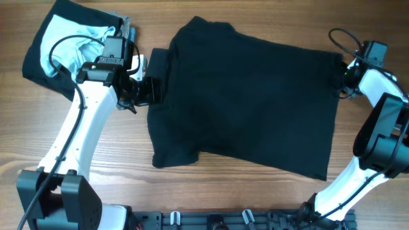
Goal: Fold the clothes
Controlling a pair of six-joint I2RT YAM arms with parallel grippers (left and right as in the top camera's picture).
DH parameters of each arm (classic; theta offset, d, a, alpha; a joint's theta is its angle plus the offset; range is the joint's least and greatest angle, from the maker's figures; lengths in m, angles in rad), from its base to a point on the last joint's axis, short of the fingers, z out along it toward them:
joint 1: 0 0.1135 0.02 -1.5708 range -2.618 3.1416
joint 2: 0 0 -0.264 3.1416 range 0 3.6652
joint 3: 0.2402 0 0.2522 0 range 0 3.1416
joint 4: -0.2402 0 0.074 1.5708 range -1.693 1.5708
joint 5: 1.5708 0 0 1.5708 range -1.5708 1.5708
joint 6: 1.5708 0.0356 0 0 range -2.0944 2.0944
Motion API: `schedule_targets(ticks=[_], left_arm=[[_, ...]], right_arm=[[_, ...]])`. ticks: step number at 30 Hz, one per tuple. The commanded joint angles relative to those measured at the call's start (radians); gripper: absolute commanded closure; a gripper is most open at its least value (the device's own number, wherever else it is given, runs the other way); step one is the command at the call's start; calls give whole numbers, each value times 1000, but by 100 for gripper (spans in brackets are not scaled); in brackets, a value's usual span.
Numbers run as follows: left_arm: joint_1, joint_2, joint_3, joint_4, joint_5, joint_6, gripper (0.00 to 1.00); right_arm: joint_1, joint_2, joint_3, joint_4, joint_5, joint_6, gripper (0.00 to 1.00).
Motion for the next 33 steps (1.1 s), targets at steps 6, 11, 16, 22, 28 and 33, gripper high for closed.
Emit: schedule_targets(ticks=[6, 11, 16, 22, 28, 33], left_arm=[[-3, 2, -248, 27, 12, -11, 28], [-2, 2, -460, 195, 13, -109, 29], [-3, 2, -550, 256, 134, -108, 40], [-3, 2, -581, 259, 193, -108, 94], [61, 2, -546, 256, 306, -108, 96], [116, 2, -511, 261, 332, -108, 96]], right_arm=[[5, -449, 37, -222, -331, -69, 44], [5, -569, 26, -602, -333, 8, 42], [5, -560, -134, -658, -164, 35, 35], [-9, -560, -406, -565, -131, 145, 33], [-40, -560, -512, -591, -142, 200, 33], [-40, -560, -644, -543, -113, 319, 32]])
